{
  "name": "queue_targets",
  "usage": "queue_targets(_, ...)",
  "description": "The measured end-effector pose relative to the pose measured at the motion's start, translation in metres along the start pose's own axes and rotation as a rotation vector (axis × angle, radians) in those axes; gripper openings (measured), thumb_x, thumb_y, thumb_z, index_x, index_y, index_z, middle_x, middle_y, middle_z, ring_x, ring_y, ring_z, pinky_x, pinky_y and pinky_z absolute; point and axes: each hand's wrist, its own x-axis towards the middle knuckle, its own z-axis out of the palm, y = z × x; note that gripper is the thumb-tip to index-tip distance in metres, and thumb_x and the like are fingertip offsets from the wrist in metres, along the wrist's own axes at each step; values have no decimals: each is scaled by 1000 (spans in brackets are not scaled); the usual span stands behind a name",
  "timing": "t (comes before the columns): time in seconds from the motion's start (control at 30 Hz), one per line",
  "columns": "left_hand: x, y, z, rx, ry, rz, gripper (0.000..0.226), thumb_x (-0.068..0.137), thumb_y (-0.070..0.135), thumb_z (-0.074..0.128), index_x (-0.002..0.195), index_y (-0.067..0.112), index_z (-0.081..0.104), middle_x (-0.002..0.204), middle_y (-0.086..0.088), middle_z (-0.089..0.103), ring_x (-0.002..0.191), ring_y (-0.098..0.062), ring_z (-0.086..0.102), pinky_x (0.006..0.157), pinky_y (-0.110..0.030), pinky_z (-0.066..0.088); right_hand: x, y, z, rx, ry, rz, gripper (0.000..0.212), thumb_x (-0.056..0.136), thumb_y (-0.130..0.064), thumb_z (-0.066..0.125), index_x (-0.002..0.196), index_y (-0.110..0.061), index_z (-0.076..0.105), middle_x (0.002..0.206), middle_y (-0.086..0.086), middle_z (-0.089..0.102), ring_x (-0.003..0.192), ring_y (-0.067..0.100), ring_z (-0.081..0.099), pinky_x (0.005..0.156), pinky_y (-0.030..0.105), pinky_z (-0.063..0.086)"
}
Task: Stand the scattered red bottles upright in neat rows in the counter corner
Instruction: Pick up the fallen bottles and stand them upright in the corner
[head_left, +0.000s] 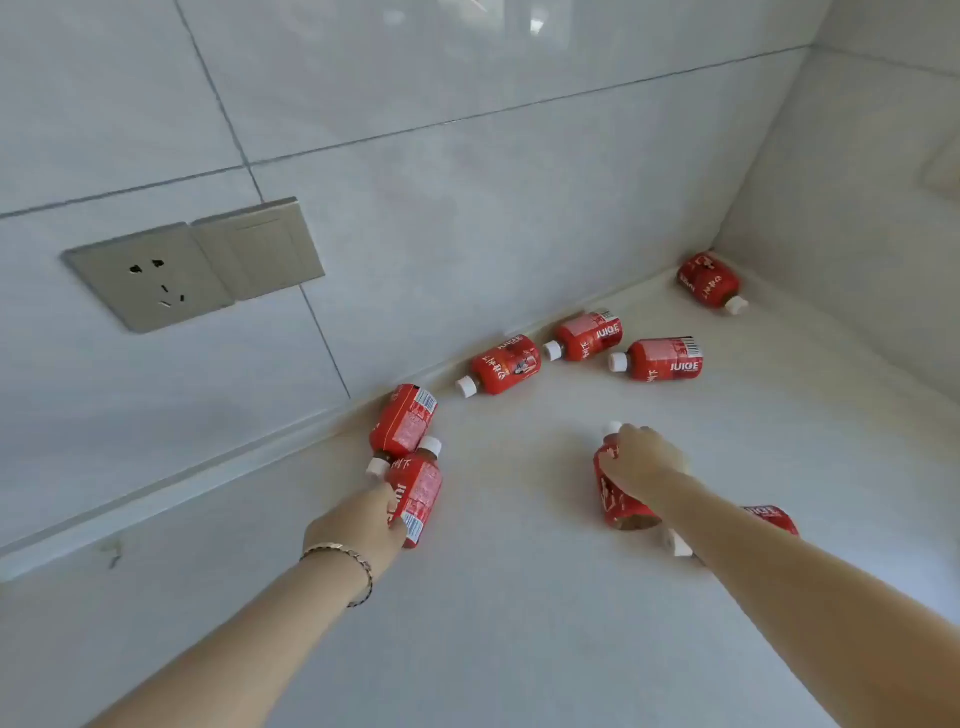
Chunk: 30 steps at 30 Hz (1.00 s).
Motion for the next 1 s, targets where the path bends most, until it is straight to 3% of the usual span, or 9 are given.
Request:
queue_targets(0.07, 25, 6, 6, -17, 25, -31, 24, 94, 28, 46, 116, 20, 52, 117, -1, 62, 105, -23, 61, 90, -35, 50, 25, 8, -1, 65, 33, 91, 50, 91, -41, 47, 128, -7, 44, 124, 12, 55, 115, 30, 55, 87, 37, 49)
queue_targets(0.2, 56, 14, 6, 17, 44, -49, 26, 94, 31, 46, 117, 21, 51, 117, 1, 63, 104, -21, 63, 89, -36, 53, 58, 6, 12, 114, -201, 192, 70, 78, -54, 60, 129, -11, 39, 123, 8, 58, 112, 27, 59, 76, 30, 43)
queue_targets(0.3, 71, 13, 10, 53, 50, -73, 28, 88, 39, 52, 110, 20, 51, 104, -1, 63, 97, -23, 64, 84, -37, 55, 68, 5, 26, 142, -148, 227, 58, 80, -41, 61, 125, -8, 43, 113, 8, 61, 103, 27, 61, 73, 28, 42)
queue_targets(0.4, 82, 19, 22, 87, 0, -130, 51, 80, 48, 60, 119, 19, 45, 116, -5, 57, 106, -27, 61, 85, -36, 51, 67, 6, 28, 162, -94, 180, 39, 86, -36, 51, 114, -9, 52, 91, 6, 56, 84, 26, 56, 67, 27, 41)
queue_targets(0.47, 89, 24, 35, 134, -20, -164, 66, 77, 50, 64, 128, 17, 37, 125, -9, 48, 112, -28, 56, 86, -37, 50, 57, 5, 25, 163, -78, 130, 36, 87, -37, 49, 108, -9, 57, 86, 4, 57, 81, 25, 57, 65, 27, 43)
queue_targets(0.6, 93, 28, 51, 152, 23, -171, 74, 75, 43, 68, 133, 15, 33, 128, -16, 44, 114, -32, 52, 88, -39, 50, 24, -2, 17, 159, 44, -59, 32, 89, -39, 52, 108, -14, 58, 109, 3, 60, 97, 24, 61, 73, 29, 45)
queue_targets(0.73, 68, 16, 48, -161, 34, -197, 72, 69, 33, 74, 127, 16, 35, 117, -9, 57, 103, -30, 62, 80, -35, 49, -19, -6, 11, 204, 43, -196, 28, 90, -40, 54, 95, -12, 53, 109, 5, 60, 94, 28, 61, 75, 33, 47)
queue_targets(0.87, 1, -15, 42, -631, 138, -186, 63, 61, 20, 79, 113, 24, 43, 112, -4, 59, 99, -25, 62, 89, -39, 52, -64, -22, 15, 184, -37, -345, 37, 89, -40, 56, 115, -13, 54, 119, 0, 55, 98, 29, 62, 79, 34, 50)
queue_targets(1.0, -79, -62, 37, -826, 282, -171, 64, 55, 15, 83, 108, 30, 51, 109, 3, 61, 100, -17, 61, 91, -32, 49, -113, -55, 28, 78, 10, -581, 36, 88, -38, 58, 113, -12, 56, 117, -1, 50, 95, 26, 63, 67, 28, 42)
